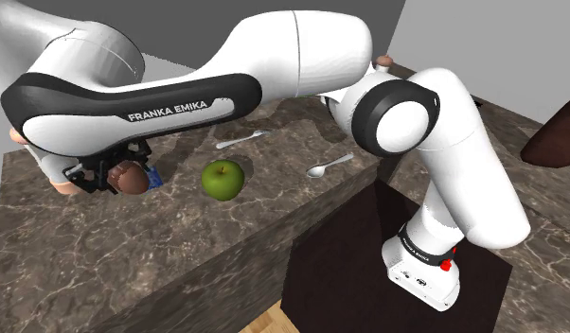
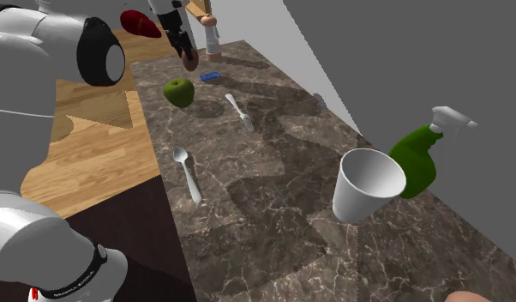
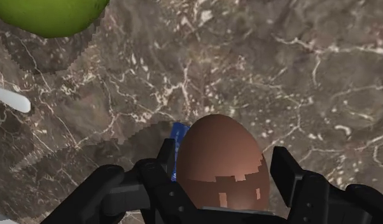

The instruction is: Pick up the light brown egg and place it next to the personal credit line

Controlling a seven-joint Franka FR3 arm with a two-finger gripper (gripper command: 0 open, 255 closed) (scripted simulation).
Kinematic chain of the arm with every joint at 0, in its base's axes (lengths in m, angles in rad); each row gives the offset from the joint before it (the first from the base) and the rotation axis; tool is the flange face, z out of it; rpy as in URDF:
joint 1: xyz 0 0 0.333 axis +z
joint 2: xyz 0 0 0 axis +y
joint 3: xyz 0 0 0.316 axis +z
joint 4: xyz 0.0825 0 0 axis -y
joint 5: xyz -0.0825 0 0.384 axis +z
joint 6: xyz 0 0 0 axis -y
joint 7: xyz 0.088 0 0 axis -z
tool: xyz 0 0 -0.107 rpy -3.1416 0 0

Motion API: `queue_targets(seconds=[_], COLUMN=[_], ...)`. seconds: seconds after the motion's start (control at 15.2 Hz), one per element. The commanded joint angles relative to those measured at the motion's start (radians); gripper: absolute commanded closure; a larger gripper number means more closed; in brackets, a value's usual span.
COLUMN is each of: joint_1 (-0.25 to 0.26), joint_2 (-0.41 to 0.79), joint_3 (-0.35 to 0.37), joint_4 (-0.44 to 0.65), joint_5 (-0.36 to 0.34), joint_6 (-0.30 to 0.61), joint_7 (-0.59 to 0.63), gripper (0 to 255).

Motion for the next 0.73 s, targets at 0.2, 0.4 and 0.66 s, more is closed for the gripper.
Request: queue_targets(seconds=[0.2, 0.4, 0.66], joint_1=[-0.013, -0.021, -0.021], joint_2=[-0.003, -0.002, -0.002], joint_3=[0.001, 0.000, 0.001], joint_4=[-0.074, -0.118, -0.117], joint_5=[-0.003, -0.006, -0.007], joint_6=[0.067, 0.109, 0.108], joint_7=[0.021, 0.032, 0.033], gripper=[255, 255, 255])
